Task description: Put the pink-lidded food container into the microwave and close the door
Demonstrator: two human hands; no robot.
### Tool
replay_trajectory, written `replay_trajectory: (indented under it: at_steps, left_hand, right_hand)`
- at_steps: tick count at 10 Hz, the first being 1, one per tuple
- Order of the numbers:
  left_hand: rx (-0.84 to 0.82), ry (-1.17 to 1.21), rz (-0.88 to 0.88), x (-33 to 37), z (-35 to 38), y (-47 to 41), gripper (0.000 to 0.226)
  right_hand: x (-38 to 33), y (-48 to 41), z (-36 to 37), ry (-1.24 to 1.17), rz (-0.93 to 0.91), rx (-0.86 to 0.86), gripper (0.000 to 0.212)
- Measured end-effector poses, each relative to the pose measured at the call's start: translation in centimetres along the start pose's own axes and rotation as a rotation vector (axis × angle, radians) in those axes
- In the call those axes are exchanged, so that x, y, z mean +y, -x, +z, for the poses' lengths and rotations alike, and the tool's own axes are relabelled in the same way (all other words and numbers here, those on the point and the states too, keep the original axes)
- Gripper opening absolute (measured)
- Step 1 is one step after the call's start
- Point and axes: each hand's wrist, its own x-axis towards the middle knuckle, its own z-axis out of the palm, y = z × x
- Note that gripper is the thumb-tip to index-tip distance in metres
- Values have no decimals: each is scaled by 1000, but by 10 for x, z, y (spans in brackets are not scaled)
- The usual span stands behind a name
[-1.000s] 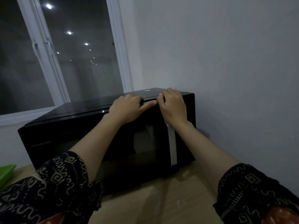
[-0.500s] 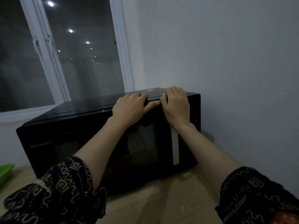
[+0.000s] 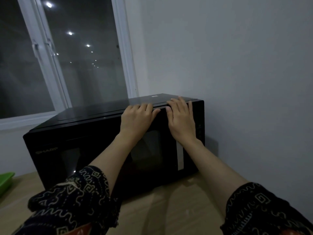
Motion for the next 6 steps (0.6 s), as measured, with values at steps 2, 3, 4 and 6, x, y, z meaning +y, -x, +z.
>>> replay_trajectory:
  at_steps: [2, 3, 4, 6]
  left_hand:
    - [-138, 139, -50, -11, -28, 27, 39]
    - [-244, 164, -138, -32, -53, 48, 48]
    - [-352, 185, -251, -67, -82, 78, 50]
    - [-365, 175, -425, -148, -137, 129, 52]
  right_hand:
    - [-15, 10, -4, -33, 77, -27, 45]
    - [-37, 20, -7, -33, 44, -59, 47]
    - [-72, 29, -10, -60, -45, -113, 46]
    - [-157, 36, -7, -188, -121, -142, 44]
